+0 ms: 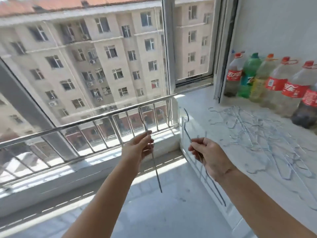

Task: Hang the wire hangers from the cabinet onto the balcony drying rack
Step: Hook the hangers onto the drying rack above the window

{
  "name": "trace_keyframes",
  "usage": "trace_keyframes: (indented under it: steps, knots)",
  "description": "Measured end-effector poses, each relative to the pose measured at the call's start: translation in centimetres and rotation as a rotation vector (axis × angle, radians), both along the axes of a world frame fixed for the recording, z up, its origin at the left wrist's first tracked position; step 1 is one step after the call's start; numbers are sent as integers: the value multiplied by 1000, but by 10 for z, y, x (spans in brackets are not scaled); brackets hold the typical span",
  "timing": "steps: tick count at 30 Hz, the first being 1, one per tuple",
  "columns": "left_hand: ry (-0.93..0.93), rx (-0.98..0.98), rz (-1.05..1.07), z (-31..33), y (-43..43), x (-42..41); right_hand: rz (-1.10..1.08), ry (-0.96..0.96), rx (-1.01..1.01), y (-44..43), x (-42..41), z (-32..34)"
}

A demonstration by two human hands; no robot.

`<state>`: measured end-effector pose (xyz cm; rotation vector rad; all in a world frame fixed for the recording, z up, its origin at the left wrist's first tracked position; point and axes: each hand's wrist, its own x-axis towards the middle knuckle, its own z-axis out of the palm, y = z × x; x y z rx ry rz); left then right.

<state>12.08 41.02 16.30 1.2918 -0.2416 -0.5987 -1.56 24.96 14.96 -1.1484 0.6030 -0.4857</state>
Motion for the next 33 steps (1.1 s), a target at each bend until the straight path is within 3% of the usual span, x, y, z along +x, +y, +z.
trace_keyframes:
  steps: [9,19,26,33]
  knots:
    - [-17,-58,353,36,266,38,425,-3,109,221,91,37]
    - [-68,-10,740,87,556,34,756,-38,125,491,168,89]
    - [-122,-17,895,127,686,40,956,-155,125,633,220,129]
    - [-189,22,976,163,774,84,1000,-330,81,738,282,160]
